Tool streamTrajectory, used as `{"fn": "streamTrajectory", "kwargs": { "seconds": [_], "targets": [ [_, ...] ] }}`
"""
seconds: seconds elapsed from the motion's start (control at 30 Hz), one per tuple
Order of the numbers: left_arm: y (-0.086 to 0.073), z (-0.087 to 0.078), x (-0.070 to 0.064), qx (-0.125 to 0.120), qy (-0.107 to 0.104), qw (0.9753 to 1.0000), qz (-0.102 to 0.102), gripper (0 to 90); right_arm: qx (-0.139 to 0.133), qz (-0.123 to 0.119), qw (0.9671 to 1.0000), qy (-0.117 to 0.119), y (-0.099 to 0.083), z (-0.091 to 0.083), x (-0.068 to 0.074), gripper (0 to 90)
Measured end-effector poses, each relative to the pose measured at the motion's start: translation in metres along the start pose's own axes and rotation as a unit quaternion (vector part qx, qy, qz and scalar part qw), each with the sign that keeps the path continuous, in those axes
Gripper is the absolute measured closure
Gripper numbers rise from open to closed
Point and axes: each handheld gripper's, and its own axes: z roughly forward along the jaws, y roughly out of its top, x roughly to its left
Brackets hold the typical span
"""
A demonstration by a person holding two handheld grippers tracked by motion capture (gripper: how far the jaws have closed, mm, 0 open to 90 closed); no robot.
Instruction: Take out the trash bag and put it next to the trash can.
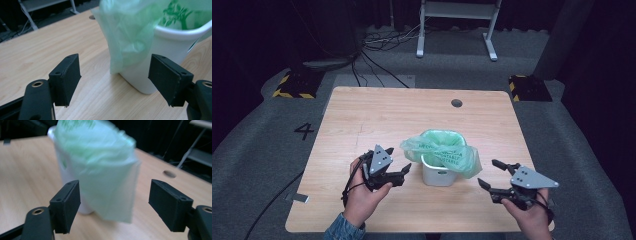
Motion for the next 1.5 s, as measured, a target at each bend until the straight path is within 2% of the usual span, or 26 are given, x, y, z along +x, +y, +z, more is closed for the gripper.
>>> {"fn": "streamTrajectory", "kwargs": {
  "seconds": [0.07, 0.13, 0.2, 0.23, 0.33, 0.37, 0.43, 0.6, 0.67, 0.77, 0.9, 1.07, 1.13, 1.17, 1.3, 1.37, 1.5],
  "targets": [
    [-0.002, 0.010, 0.000, 0.004, -0.003, 1.0000, -0.004, 25.9, 0.018, -0.004, 0.9998, 0.002, -0.007, 0.013, 0.004, 24.2],
    [-0.003, 0.022, 0.003, 0.012, -0.009, 0.9998, -0.011, 31.5, 0.037, 0.011, 0.9992, 0.009, -0.013, 0.028, 0.003, 25.1],
    [-0.004, 0.033, 0.007, 0.025, -0.010, 0.9995, -0.016, 43.2, 0.054, 0.026, 0.9981, 0.010, -0.018, 0.043, -0.003, 27.3],
    [-0.003, 0.037, 0.010, 0.030, -0.013, 0.9994, -0.013, 53.4, 0.060, 0.033, 0.9975, 0.012, -0.019, 0.049, -0.006, 30.9],
    [0.004, 0.045, 0.016, 0.030, -0.005, 0.9995, -0.008, 77.4, 0.070, 0.048, 0.9961, 0.026, -0.016, 0.062, -0.020, 56.0],
    [0.007, 0.046, 0.018, 0.025, -0.003, 0.9997, -0.007, 82.5, 0.070, 0.053, 0.9958, 0.028, -0.013, 0.064, -0.024, 64.0],
    [0.015, 0.046, 0.022, 0.021, 0.003, 0.9998, -0.003, 89.0, 0.067, 0.048, 0.9963, 0.023, -0.004, 0.065, -0.031, 74.0],
    [0.036, 0.038, 0.029, -0.010, 0.020, 0.9998, 0.002, 89.7, 0.041, 0.036, 0.9985, -0.003, 0.025, 0.062, -0.044, 81.5],
    [0.043, 0.032, 0.027, -0.028, 0.023, 0.9993, 0.005, 89.8, 0.029, 0.025, 0.9992, -0.014, 0.037, 0.060, -0.046, 82.3],
    [0.052, 0.020, 0.020, -0.058, 0.026, 0.9977, 0.023, 89.8, -0.004, 0.005, 0.9995, -0.030, 0.055, 0.053, -0.043, 82.3],
    [0.056, -0.001, 0.009, -0.102, 0.027, 0.9936, 0.039, 89.8, -0.060, -0.044, 0.9959, -0.051, 0.071, 0.037, -0.027, 82.3],
    [0.049, -0.026, -0.005, -0.132, 0.028, 0.9885, 0.067, 89.8, -0.106, -0.085, 0.9898, -0.043, 0.073, 0.014, -0.002, 82.1],
    [0.043, -0.034, -0.009, -0.133, 0.025, 0.9883, 0.070, 89.8, -0.111, -0.097, 0.9882, -0.040, 0.069, 0.004, 0.005, 82.1],
    [0.039, -0.037, -0.009, -0.128, 0.021, 0.9890, 0.071, 89.7, -0.112, -0.096, 0.9884, -0.036, 0.066, 0.000, 0.007, 82.2],
    [0.018, -0.041, -0.008, -0.103, 0.013, 0.9931, 0.055, 89.8, -0.100, -0.086, 0.9910, -0.022, 0.048, -0.011, 0.013, 84.2],
    [0.013, -0.042, -0.007, -0.100, 0.014, 0.9934, 0.055, 89.8, -0.097, -0.080, 0.9919, -0.020, 0.043, -0.014, 0.014, 84.4],
    [-0.003, -0.043, -0.005, -0.081, 0.012, 0.9958, 0.041, 89.8, -0.076, -0.062, 0.9951, -0.011, 0.023, -0.017, 0.014, 86.6]
  ]
}}
